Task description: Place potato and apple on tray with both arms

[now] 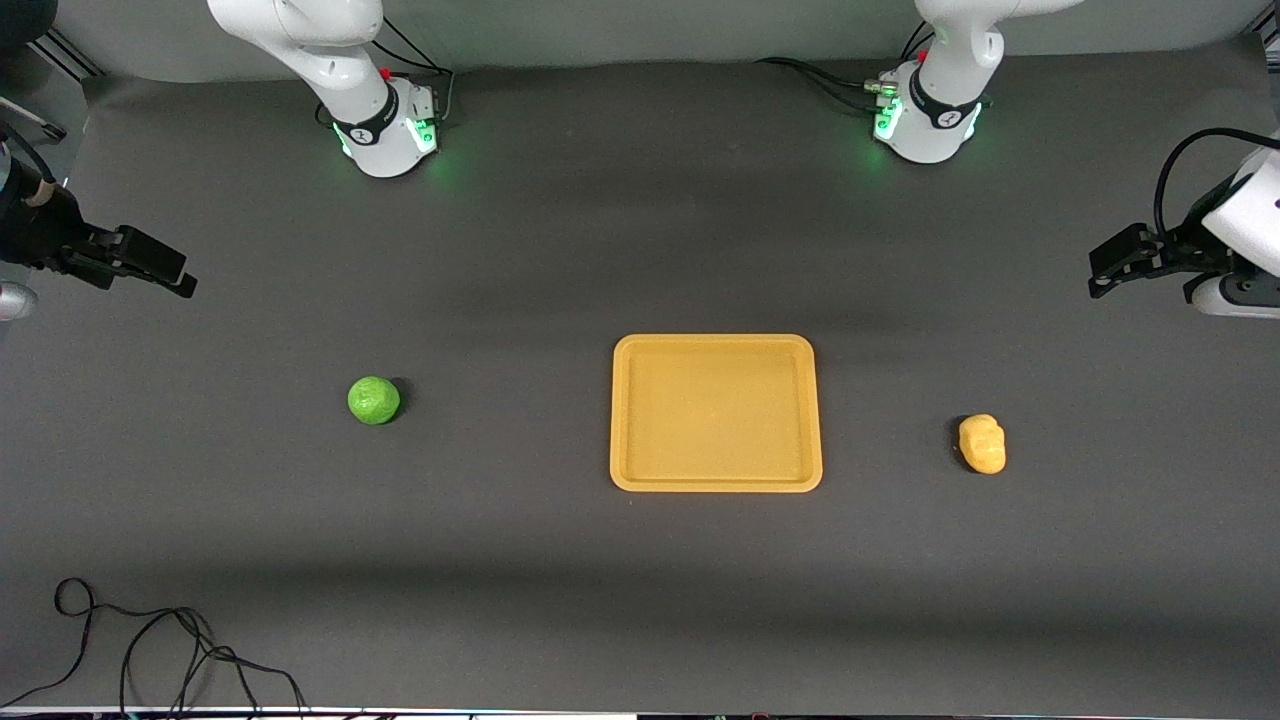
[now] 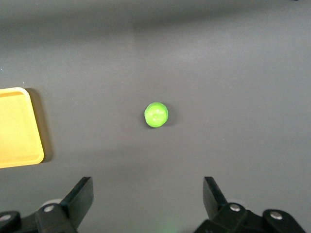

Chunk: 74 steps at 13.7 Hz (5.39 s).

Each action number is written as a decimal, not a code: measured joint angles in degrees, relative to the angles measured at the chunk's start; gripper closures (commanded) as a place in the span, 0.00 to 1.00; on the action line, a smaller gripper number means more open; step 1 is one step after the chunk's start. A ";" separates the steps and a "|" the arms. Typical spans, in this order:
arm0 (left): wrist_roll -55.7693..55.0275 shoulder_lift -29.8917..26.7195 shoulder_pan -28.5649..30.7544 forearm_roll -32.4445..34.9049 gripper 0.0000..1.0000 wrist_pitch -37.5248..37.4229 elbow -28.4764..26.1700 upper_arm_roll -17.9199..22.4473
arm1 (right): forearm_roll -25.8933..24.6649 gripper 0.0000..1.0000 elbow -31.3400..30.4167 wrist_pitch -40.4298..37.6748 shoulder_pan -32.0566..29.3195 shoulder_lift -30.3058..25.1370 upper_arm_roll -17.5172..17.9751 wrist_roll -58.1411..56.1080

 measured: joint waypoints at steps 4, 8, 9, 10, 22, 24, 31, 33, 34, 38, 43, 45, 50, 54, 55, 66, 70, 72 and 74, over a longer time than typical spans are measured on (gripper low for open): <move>0.00 0.00 0.00 0.00 0.00 -0.04 0.00 -0.02 | -0.39 0.00 -0.18 -0.06 0.00 0.01 0.16 0.00; 0.00 0.00 0.00 0.00 0.00 -0.08 0.00 -0.02 | -2.35 0.00 -0.51 0.02 0.01 0.28 0.40 -0.28; 0.00 0.00 0.00 0.00 0.00 -0.12 0.00 -0.01 | -2.46 0.00 -0.96 0.33 0.01 0.37 0.45 -0.90; 0.00 0.04 0.00 0.00 0.00 -0.20 -0.01 -0.01 | -2.56 0.00 -1.37 0.73 0.01 0.48 0.48 -2.43; -0.14 11.38 -0.01 0.31 0.00 5.97 -0.22 0.00 | -1.96 0.00 -2.65 2.98 -0.03 1.04 0.36 -7.63; -0.58 14.47 0.09 0.31 0.00 8.25 -0.24 0.04 | -1.96 0.00 -3.13 5.05 0.46 1.63 0.56 -8.09; -3.24 18.28 -0.33 0.28 0.00 10.44 0.26 -0.33 | -2.16 0.00 -12.06 19.06 1.60 4.88 0.70 -8.28; -5.63 18.56 -1.20 0.58 0.00 11.83 0.21 -0.51 | -2.20 0.00 -18.34 26.13 1.62 5.49 0.75 -8.37; -6.86 19.24 -1.73 1.38 0.00 12.84 0.08 -0.53 | -2.20 0.00 -21.44 29.71 1.68 5.92 0.79 -8.44; -8.65 24.22 -2.40 3.31 0.00 17.79 -0.15 -0.52 | -2.20 0.00 -31.19 42.45 3.71 8.95 0.87 -8.56; -11.27 27.75 -2.42 4.13 0.00 20.03 -0.15 -0.52 | -2.23 0.00 -35.85 49.54 6.93 16.48 -0.10 -8.53; -11.44 29.11 -2.43 4.49 0.00 21.03 -0.19 -0.53 | -3.24 0.00 -38.72 53.47 6.97 17.38 -1.82 -8.56; -11.82 32.86 -2.82 6.83 0.00 27.93 -2.17 -0.50 | -4.64 0.00 -40.17 54.85 6.95 17.40 -3.72 -8.58; -11.82 35.73 -2.74 7.22 0.00 33.30 -4.12 0.08 | -4.65 0.01 -41.04 58.20 6.96 19.06 -3.77 -8.58; -11.82 36.32 -2.72 7.27 0.00 34.57 -4.75 0.17 | -4.66 0.01 -41.13 59.27 6.97 20.06 -3.77 -8.58; -11.75 36.95 -1.92 8.77 0.00 40.91 -9.82 0.75 | -6.08 0.76 -31.26 43.21 7.19 18.66 -3.23 -8.55; -11.79 36.90 -1.94 8.78 0.73 40.43 -10.45 0.66 | -2.33 0.76 -20.31 29.23 10.04 16.91 -1.53 -6.56; -12.73 36.69 -2.14 8.78 0.91 38.34 -10.29 0.19 | -1.71 0.76 -17.75 28.24 10.75 17.24 -1.39 -4.13; -15.85 36.21 -3.29 8.76 1.00 33.75 -8.19 -0.34 | -1.37 0.76 -16.32 28.23 12.31 17.69 -1.34 -1.47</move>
